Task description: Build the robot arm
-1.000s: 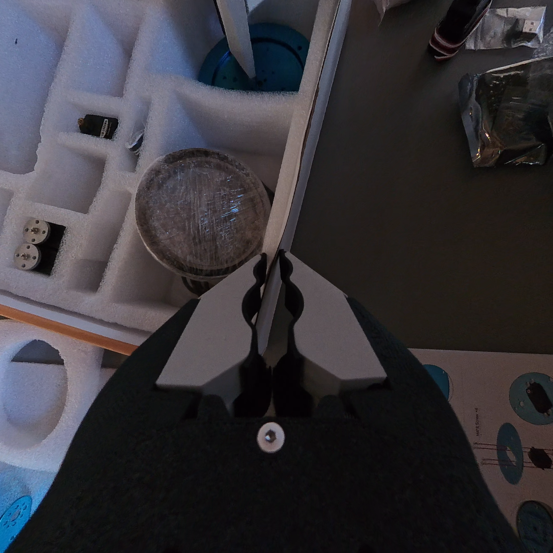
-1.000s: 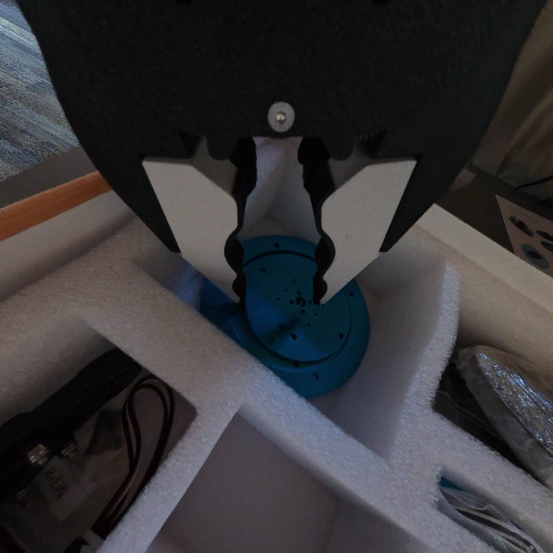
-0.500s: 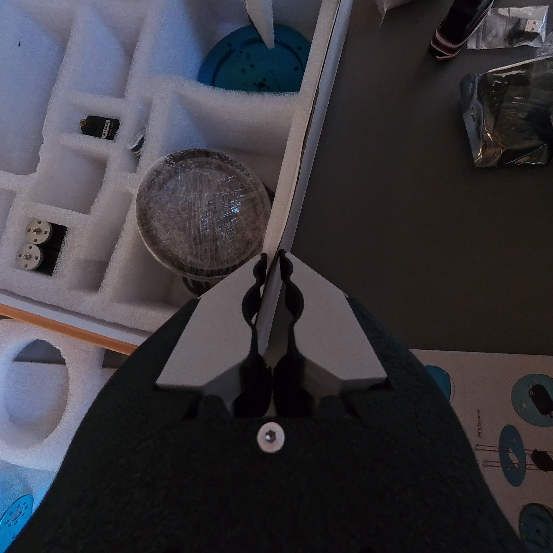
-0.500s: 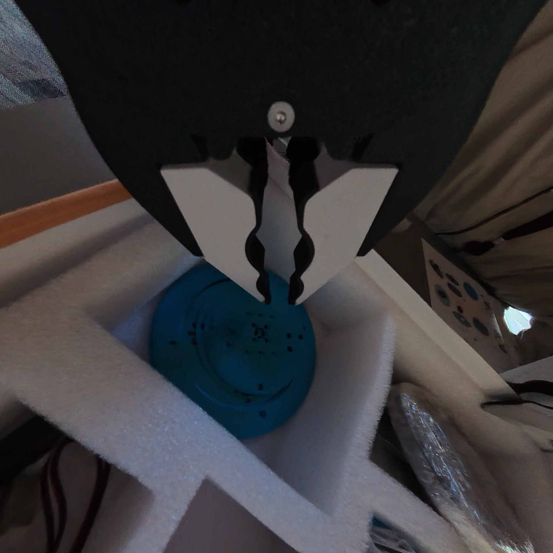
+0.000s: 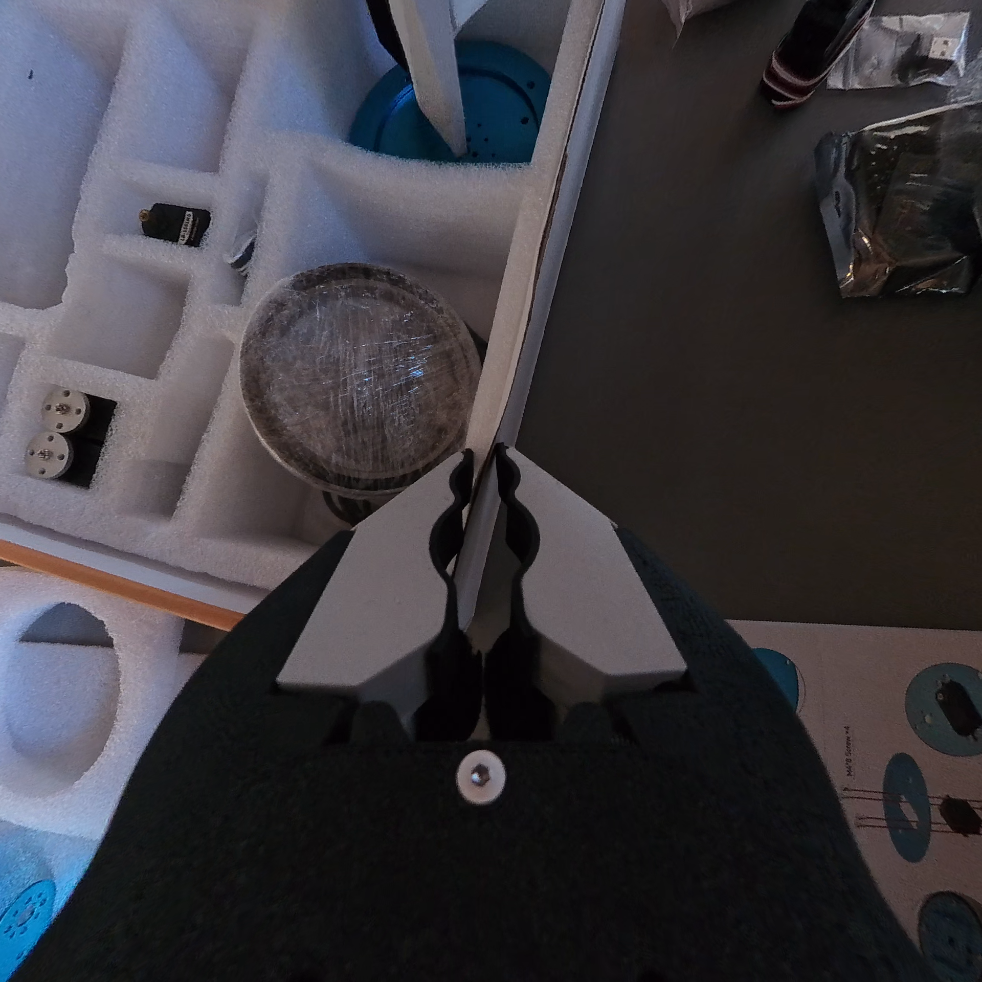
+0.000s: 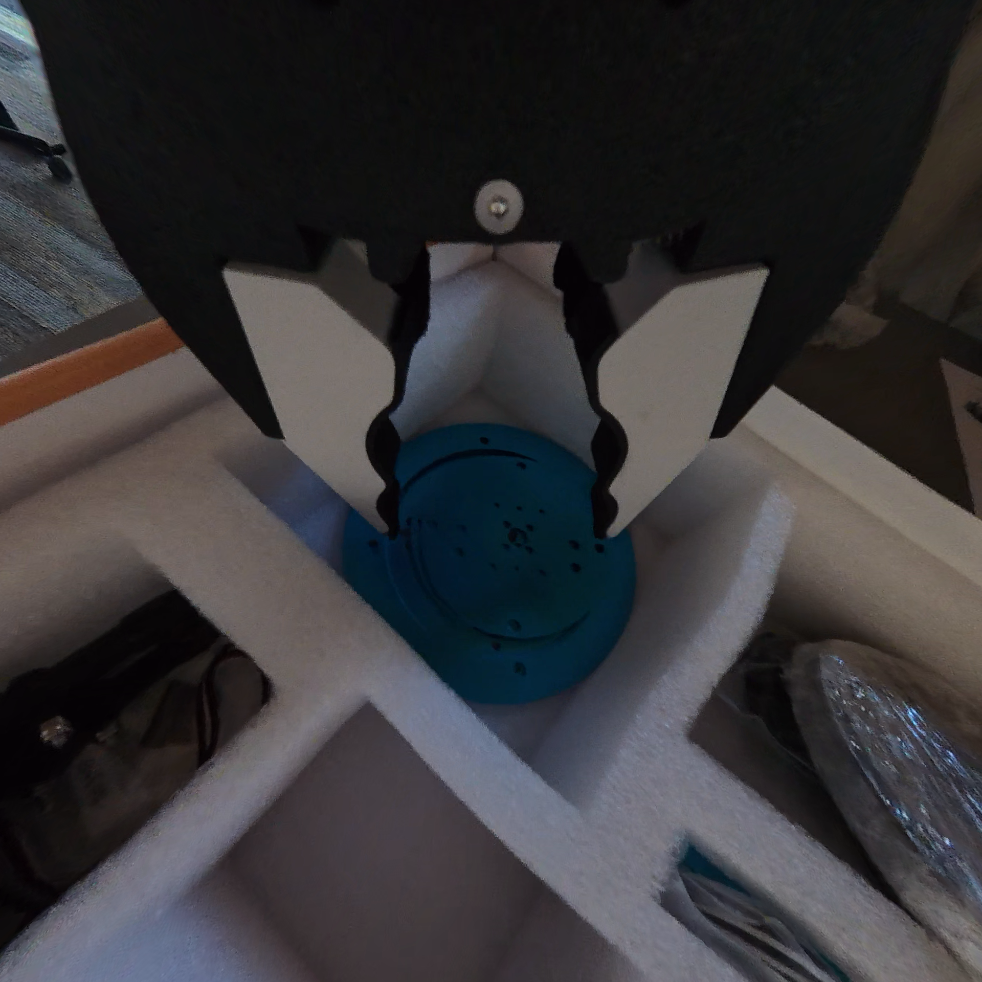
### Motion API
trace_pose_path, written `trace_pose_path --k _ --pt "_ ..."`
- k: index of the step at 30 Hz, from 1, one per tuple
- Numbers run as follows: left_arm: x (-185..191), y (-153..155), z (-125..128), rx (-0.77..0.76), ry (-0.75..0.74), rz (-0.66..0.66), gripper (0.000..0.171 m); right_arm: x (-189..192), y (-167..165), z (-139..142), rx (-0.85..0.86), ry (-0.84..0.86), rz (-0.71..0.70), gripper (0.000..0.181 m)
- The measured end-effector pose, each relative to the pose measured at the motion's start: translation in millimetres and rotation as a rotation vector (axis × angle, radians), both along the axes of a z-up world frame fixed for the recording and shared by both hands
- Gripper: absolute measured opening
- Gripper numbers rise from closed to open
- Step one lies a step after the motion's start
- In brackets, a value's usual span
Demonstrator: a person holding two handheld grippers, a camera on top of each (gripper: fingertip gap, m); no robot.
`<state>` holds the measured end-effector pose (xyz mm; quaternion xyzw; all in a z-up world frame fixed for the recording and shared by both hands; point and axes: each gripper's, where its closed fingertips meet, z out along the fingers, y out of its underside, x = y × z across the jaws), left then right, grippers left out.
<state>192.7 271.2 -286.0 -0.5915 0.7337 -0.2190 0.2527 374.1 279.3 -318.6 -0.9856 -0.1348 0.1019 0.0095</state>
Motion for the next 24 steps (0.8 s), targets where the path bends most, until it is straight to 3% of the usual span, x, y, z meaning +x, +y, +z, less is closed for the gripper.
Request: trace_pose_path --k 10,13,17,24 --pt "0 0 0 0.001 0.001 0.001 0.008 -3 -1 -9 -0.051 0.1 0.055 0.057" --pt "0 0 0 -0.007 0.002 0.001 0.007 -5 -6 -12 -0.065 0.139 0.073 0.038" --pt "0 0 0 -0.011 0.006 0.001 0.008 -8 -9 -12 -0.06 0.177 0.091 0.047" --pt "-1 0 0 -0.012 0.006 0.002 0.008 -4 -9 -13 -0.053 0.169 0.118 0.042"
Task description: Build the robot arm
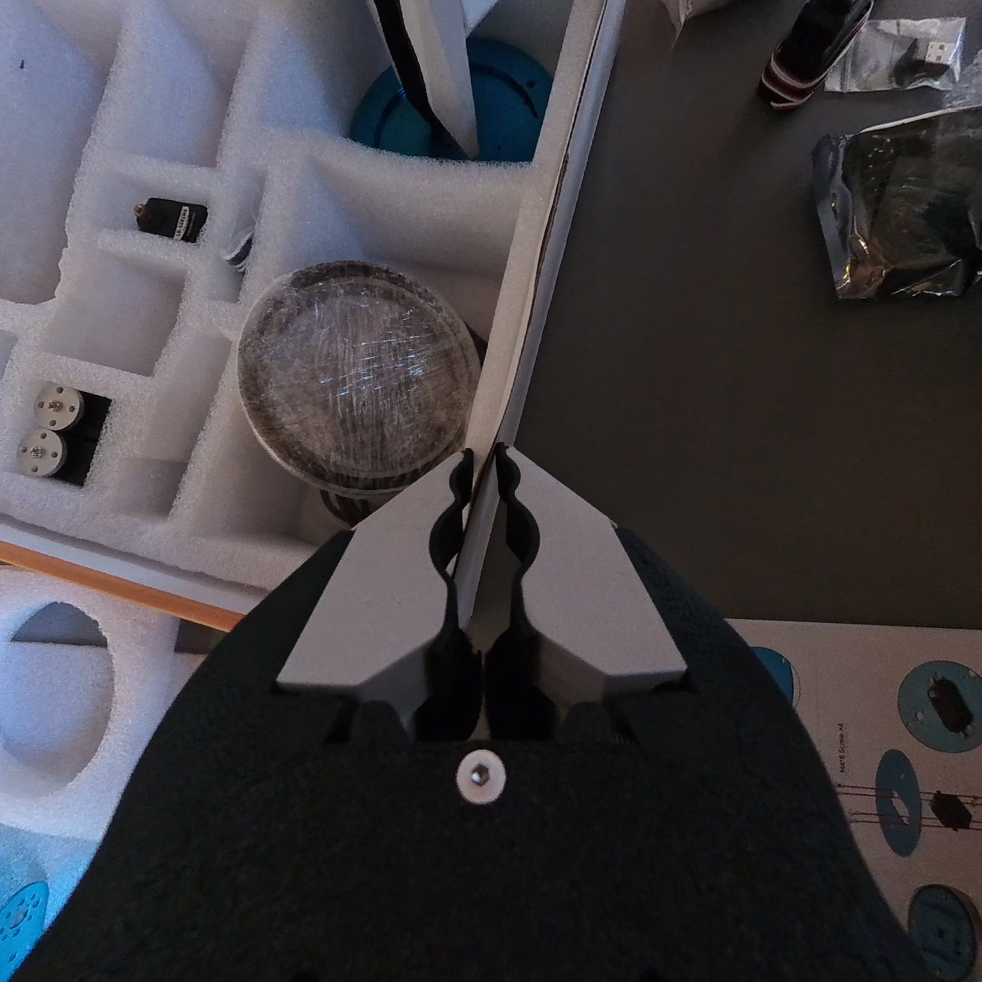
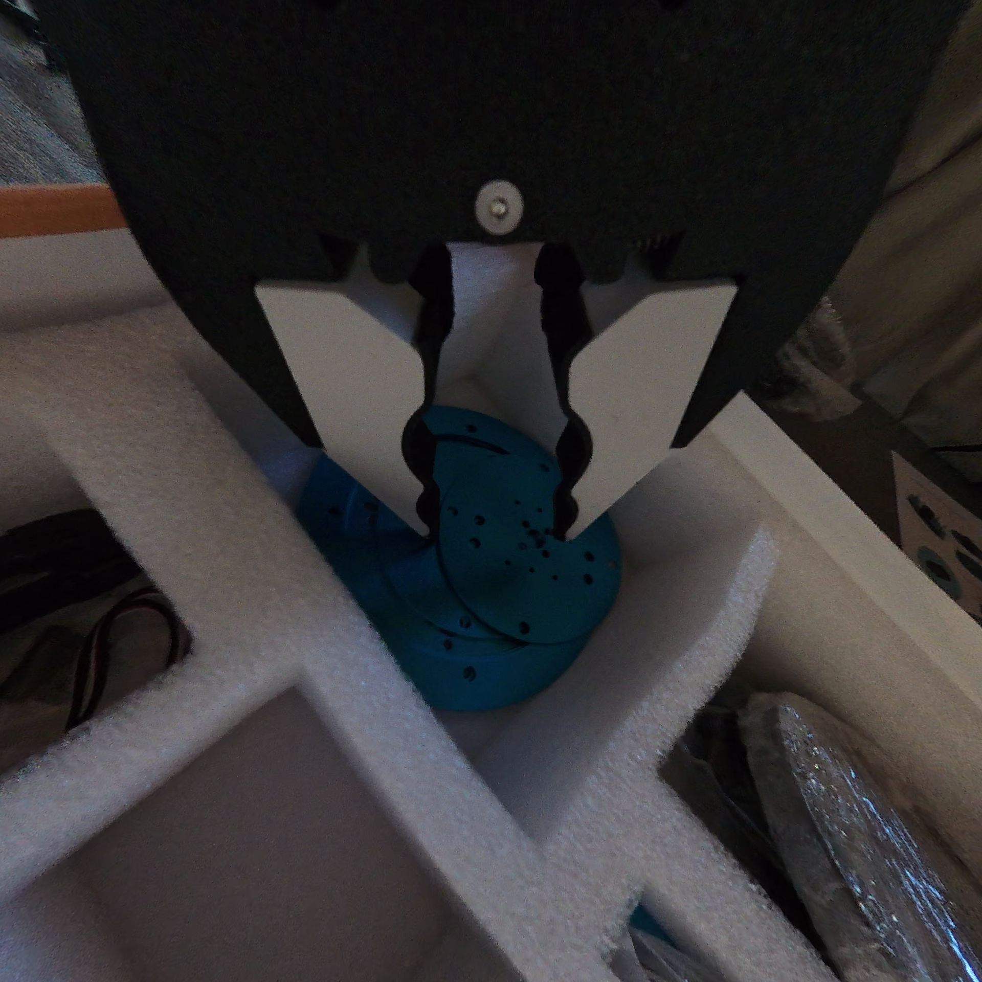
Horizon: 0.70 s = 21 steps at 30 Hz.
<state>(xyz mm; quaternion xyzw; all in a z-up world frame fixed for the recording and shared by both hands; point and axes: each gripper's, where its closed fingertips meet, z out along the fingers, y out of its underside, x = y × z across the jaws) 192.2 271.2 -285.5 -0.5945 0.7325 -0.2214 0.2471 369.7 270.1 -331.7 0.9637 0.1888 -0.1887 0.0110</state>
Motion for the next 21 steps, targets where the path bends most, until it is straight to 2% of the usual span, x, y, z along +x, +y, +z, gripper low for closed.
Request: trace_pose_path --k 11,17,21 --pt "0 0 0 -0.011 0.008 0.002 0.008 1 -1 1 -0.001 0.014 0.068 0.04" --pt "1 0 2 -0.066 0.054 0.02 0.01 0 3 14 0.034 0.119 0.056 0.035" --pt "18 0 24 -0.071 0.051 0.001 0.03 -2 2 27 0.062 0.212 0.046 0.033"
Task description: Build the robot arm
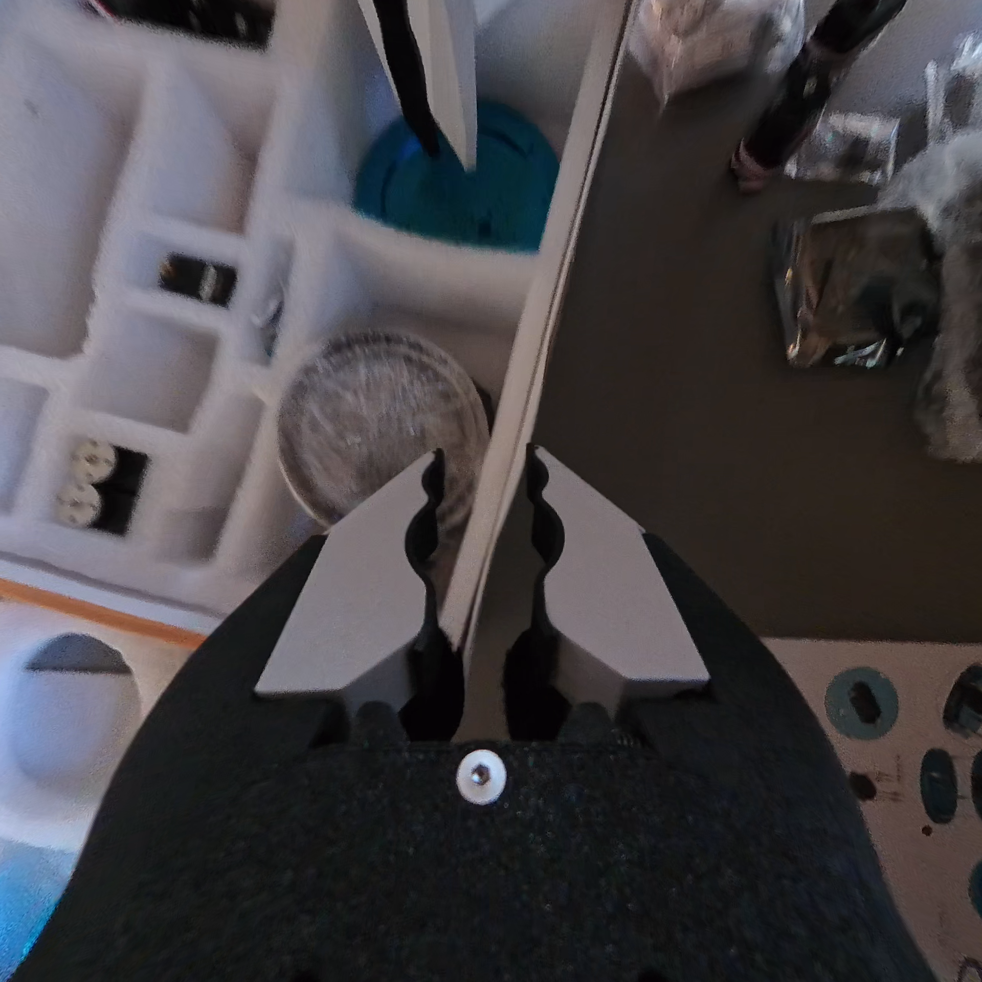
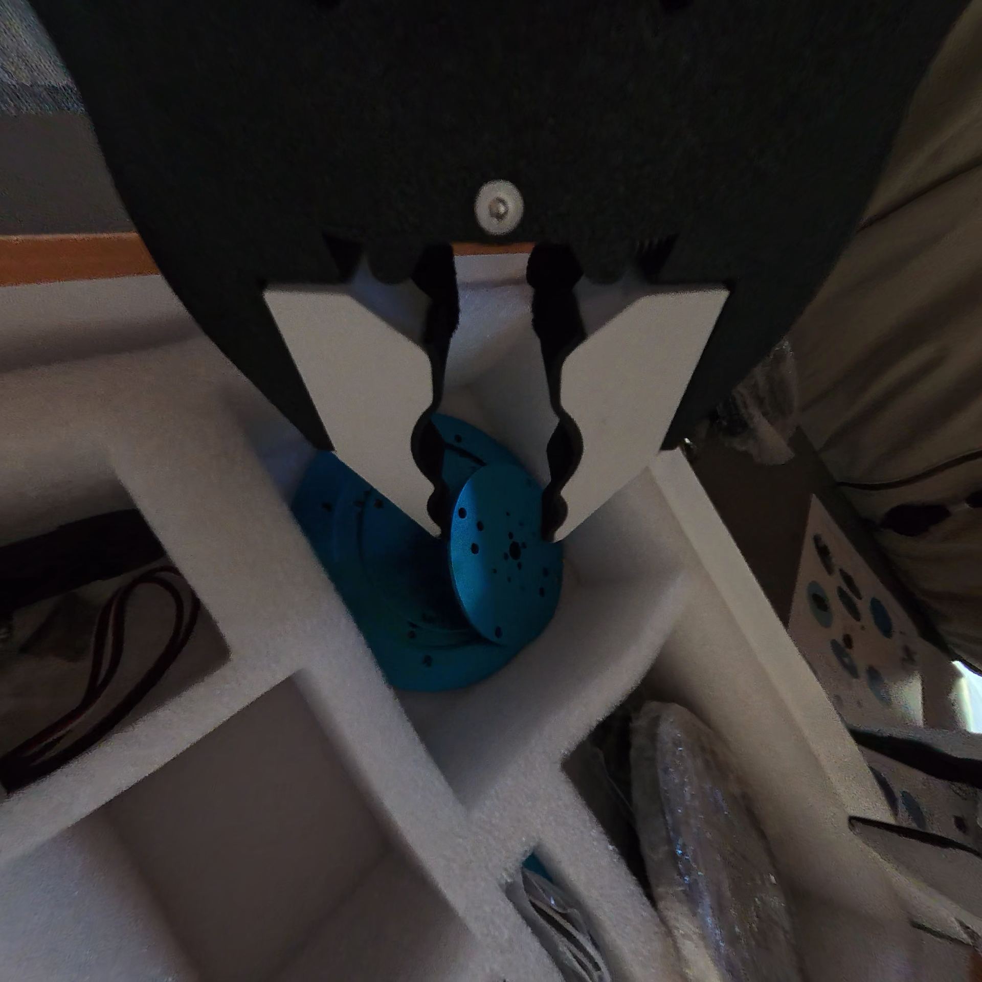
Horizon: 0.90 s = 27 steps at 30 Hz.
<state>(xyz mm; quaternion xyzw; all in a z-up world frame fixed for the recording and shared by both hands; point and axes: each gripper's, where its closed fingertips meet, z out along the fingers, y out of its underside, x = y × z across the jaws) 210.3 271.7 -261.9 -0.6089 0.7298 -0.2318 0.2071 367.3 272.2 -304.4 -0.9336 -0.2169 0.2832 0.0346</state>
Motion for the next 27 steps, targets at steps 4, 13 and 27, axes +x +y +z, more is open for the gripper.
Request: trace_pose_path --k 4,13,27 --pt "55 6 32 -0.046 -0.096 -0.051 0.036 -2 -2 6 0.025 0.053 -0.007 0.033" --pt "137 -3 -15 -0.307 0.207 -0.356 0.042 -8 -7 20 0.06 0.142 -0.023 0.033" --pt "135 -7 -22 -0.523 0.23 -0.475 0.003 -9 -29 42 0.116 0.37 -0.114 0.028"
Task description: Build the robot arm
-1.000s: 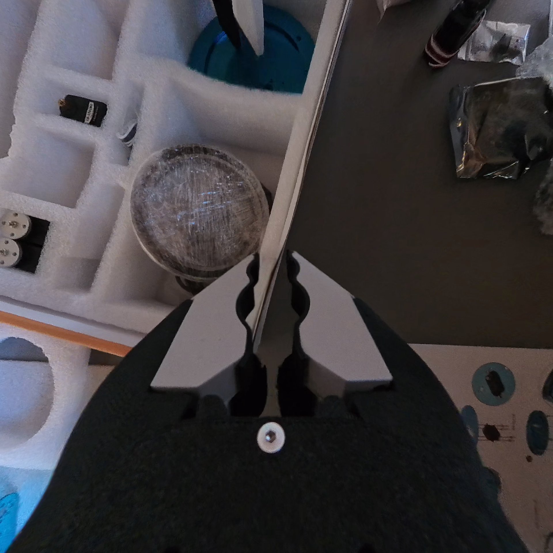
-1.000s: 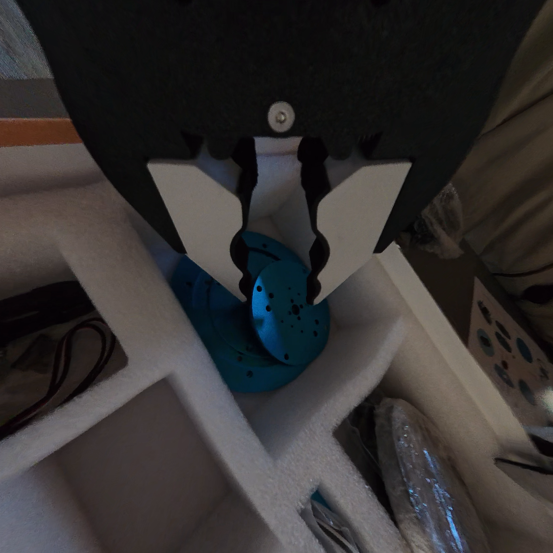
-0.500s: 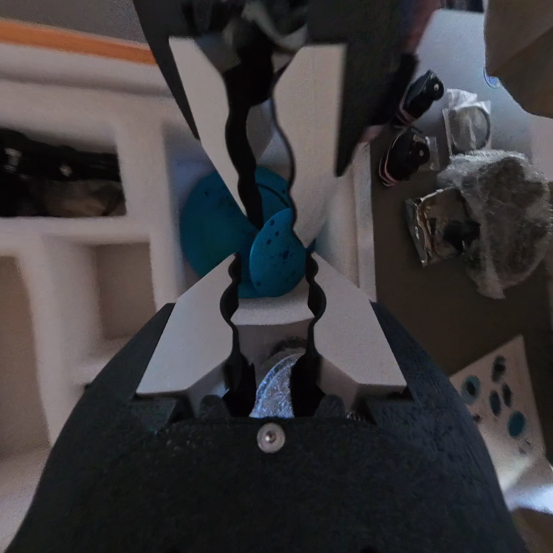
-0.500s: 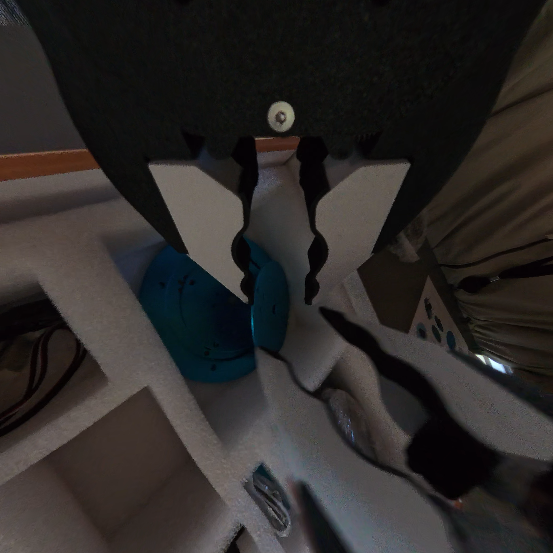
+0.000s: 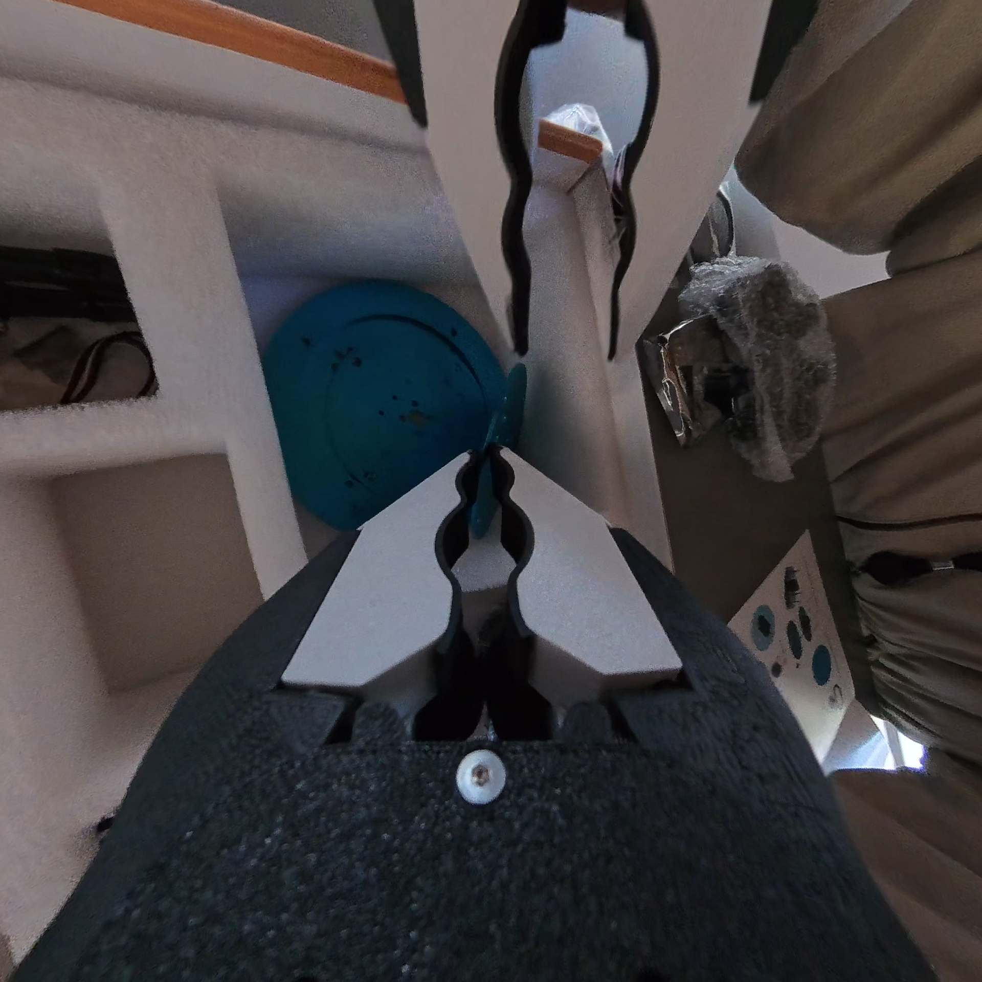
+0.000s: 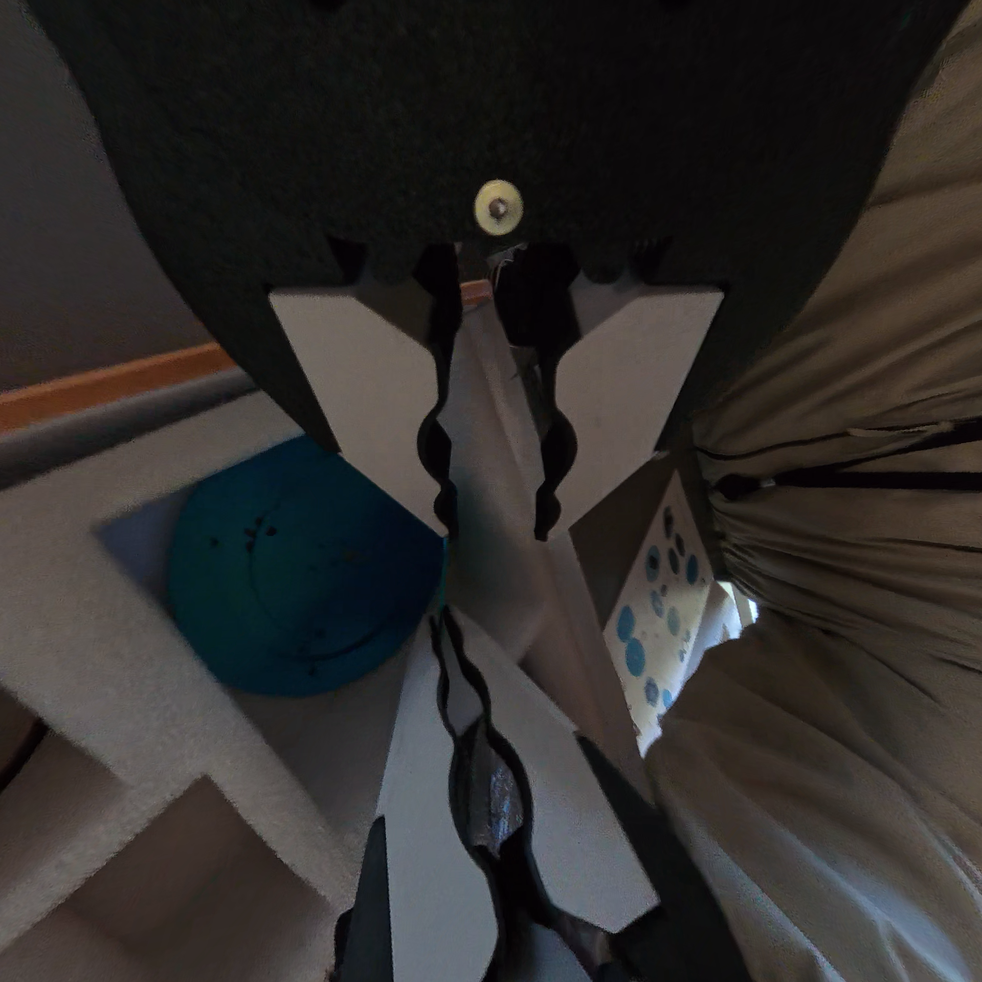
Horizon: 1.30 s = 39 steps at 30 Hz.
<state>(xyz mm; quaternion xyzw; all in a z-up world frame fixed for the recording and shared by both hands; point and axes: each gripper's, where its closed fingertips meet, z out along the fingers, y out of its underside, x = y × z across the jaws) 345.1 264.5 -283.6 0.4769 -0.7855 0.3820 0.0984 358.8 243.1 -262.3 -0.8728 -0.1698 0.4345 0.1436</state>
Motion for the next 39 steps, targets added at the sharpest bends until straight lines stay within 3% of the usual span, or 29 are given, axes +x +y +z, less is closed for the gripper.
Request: trace_pose_path --k 4,7,10,14,18,22,25,31,34,37,39 --pt "6 6 20 -0.008 -0.097 0.05 0.0 9 -9 24 0.109 0.017 -0.124 0.03" --pt "9 26 61 -0.027 -0.229 0.154 0.0 15 -18 52 0.231 -0.004 -0.276 0.033" --pt "-14 51 110 -0.016 -0.351 0.268 0.0 10 -39 79 0.363 -0.099 -0.399 0.036" --pt "-104 93 173 0.093 -0.472 0.467 0.0 -41 -92 109 0.485 -0.133 -0.458 0.038" --pt "-238 150 211 0.15 -0.5 0.865 0.0 -125 -153 116 0.594 -0.096 -0.397 0.04" --pt "-361 189 184 0.097 -0.404 1.29 0.0 -201 -180 93 0.656 -0.059 -0.383 0.04" --pt "-411 199 141 -0.055 -0.336 1.502 0.0 -256 -182 81 0.677 0.067 -0.397 0.04" --pt "-399 227 51 -0.166 -0.198 1.619 0.0 -326 -174 62 0.739 0.073 -0.363 0.04" --pt "-368 234 35 -0.334 -0.181 1.629 0.0 -332 -167 62 0.859 -0.02 -0.373 0.039" --pt "-356 237 12 -0.224 -0.087 1.623 0.0 -326 -156 52 0.982 -0.126 -0.416 0.038" --pt "-355 238 5 -0.239 -0.066 1.641 0.0 -319 -150 41 1.022 -0.174 -0.449 0.035"
